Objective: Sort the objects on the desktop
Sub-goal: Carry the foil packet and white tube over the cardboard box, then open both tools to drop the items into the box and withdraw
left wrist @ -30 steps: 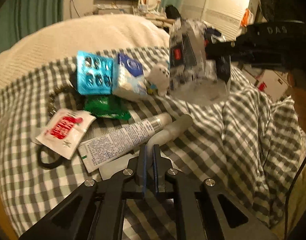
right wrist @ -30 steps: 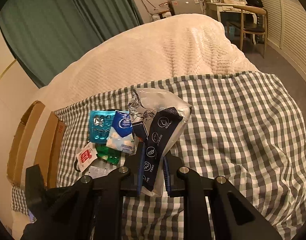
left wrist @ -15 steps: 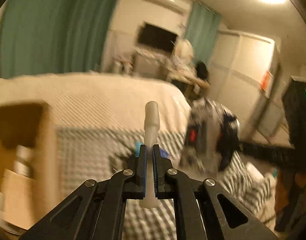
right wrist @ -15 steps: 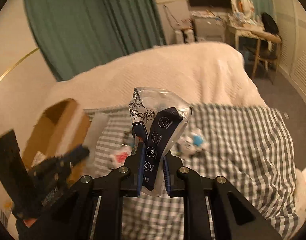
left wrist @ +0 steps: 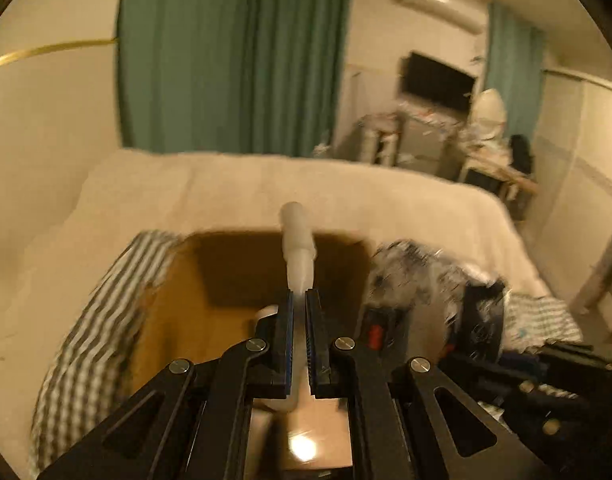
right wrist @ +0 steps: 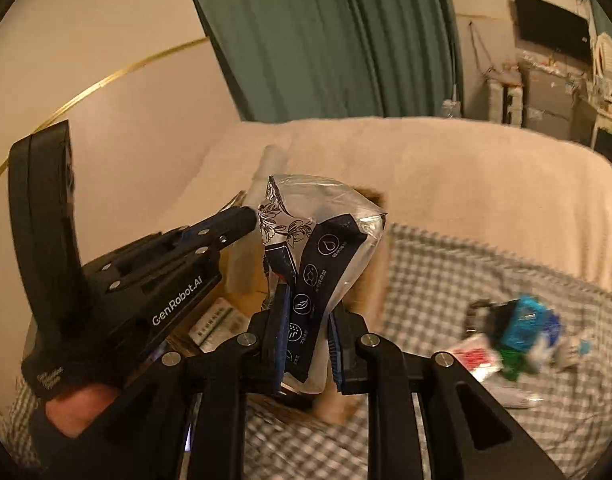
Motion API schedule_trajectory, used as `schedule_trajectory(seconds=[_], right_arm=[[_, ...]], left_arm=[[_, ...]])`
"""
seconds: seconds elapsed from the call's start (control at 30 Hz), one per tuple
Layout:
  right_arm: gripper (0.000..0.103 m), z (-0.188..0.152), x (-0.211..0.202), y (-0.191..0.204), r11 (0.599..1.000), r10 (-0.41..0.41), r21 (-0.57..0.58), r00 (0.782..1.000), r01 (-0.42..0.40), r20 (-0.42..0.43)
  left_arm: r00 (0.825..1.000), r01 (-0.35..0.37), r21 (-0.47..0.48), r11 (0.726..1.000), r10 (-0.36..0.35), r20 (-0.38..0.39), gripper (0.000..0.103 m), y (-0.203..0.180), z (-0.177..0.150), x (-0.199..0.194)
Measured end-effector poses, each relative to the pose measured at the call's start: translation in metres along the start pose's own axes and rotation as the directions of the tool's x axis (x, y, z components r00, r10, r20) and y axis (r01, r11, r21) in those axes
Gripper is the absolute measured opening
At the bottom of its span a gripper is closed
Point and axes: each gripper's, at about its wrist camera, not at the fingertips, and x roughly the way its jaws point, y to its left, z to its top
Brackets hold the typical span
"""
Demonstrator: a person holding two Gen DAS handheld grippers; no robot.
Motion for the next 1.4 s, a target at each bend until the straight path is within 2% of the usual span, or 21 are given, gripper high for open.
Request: schedule_trajectory(seconds=[0.1, 0.13, 0.17, 0.2, 0.23, 0.27, 0.4, 0.47, 0.5, 0.63, 0.77, 0.87, 0.97, 1.07, 1.13, 1.27, 1.4], right_arm=[[0.018, -0.003, 0.028, 0.011, 1.0, 0.001, 0.009, 0.999, 0.0, -0.036], [0.025, -0.006, 0.035, 0.015, 1.0, -0.013, -0.001, 0.999, 0.013, -0.046], [0.033, -0.008, 0.038, 0.014, 1.0, -0.021, -0.002, 0.998, 0.021, -0.052], [0.049, -0.01, 0.04, 0.014, 0.999, -0.041, 0.002, 0.997, 0.041, -0.058], [0.055, -0.011, 0.042, 0.014, 0.998, -0.067, 0.013, 0.996, 0.068, -0.055], [0.055, -0.012, 0.041, 0.014, 0.997, -0.079, 0.022, 0.996, 0.08, -0.047], [0.055, -0.01, 0.019, 0.003, 0.993, -0.111, 0.037, 0.994, 0.112, -0.019], [0.055, -0.007, -0.002, -0.007, 0.991, -0.13, 0.044, 0.992, 0.129, 0.005], [0.055, -0.007, -0.013, -0.013, 0.989, -0.142, 0.044, 0.99, 0.141, 0.014], [0.055, -0.008, -0.065, -0.048, 0.974, -0.222, 0.055, 0.973, 0.219, 0.064], [0.055, -0.021, -0.103, -0.101, 0.952, -0.279, 0.154, 0.956, 0.263, 0.09], [0.056, -0.042, -0.119, -0.148, 0.924, -0.328, 0.231, 0.942, 0.305, 0.068], [0.056, -0.06, -0.124, -0.195, 0.891, -0.379, 0.285, 0.924, 0.352, 0.043], [0.056, -0.079, -0.122, -0.224, 0.865, -0.408, 0.32, 0.913, 0.387, -0.002], [0.056, -0.09, -0.12, -0.232, 0.855, -0.427, 0.315, 0.904, 0.413, -0.027], [0.056, -0.102, -0.109, -0.244, 0.852, -0.438, 0.291, 0.897, 0.435, -0.057], [0.056, -0.108, -0.098, -0.251, 0.857, -0.445, 0.259, 0.893, 0.445, -0.061]], left_arm=[[0.996, -0.07, -0.013, 0.997, 0.069, -0.055, 0.008, 0.01, -0.018, 0.016], [0.992, -0.103, -0.014, 0.995, 0.101, -0.071, 0.014, 0.009, -0.026, 0.02], [0.989, -0.128, -0.023, 0.992, 0.126, -0.075, 0.025, 0.007, -0.031, 0.022], [0.987, -0.148, -0.036, 0.988, 0.145, -0.068, 0.033, 0.004, -0.036, 0.022], [0.986, -0.155, -0.042, 0.987, 0.152, -0.062, 0.054, 0.0, -0.038, 0.022], [0.986, -0.16, -0.039, 0.986, 0.158, -0.055, 0.067, -0.007, -0.041, 0.023], [0.988, -0.155, 0.015, 0.988, 0.155, -0.026, 0.07, -0.033, -0.041, 0.017], [0.989, -0.15, 0.027, 0.988, 0.15, 0.0, 0.085, -0.049, -0.038, 0.007], [0.99, -0.141, 0.028, 0.99, 0.141, 0.014, 0.088, -0.056, -0.037, 0.002], [0.996, -0.082, 0.047, 0.996, 0.08, 0.04, 0.09, -0.091, -0.035, -0.01], [0.999, -0.029, 0.112, 0.993, 0.024, 0.043, 0.094, -0.136, -0.039, -0.02], [0.999, 0.012, 0.139, 0.99, -0.017, 0.031, 0.095, -0.169, -0.05, -0.018], [0.999, 0.051, 0.166, 0.985, -0.052, -0.001, 0.095, -0.203, -0.062, -0.007], [0.993, 0.112, 0.206, 0.972, -0.105, -0.048, 0.095, -0.234, -0.073, 0.011], [0.992, 0.117, 0.23, 0.966, -0.106, -0.063, 0.095, -0.249, -0.08, 0.024], [0.989, 0.129, 0.235, 0.963, -0.109, -0.098, 0.095, -0.262, -0.095, 0.048], [0.986, 0.135, 0.23, 0.964, -0.108, -0.126, 0.095, -0.255, -0.117, 0.066]])
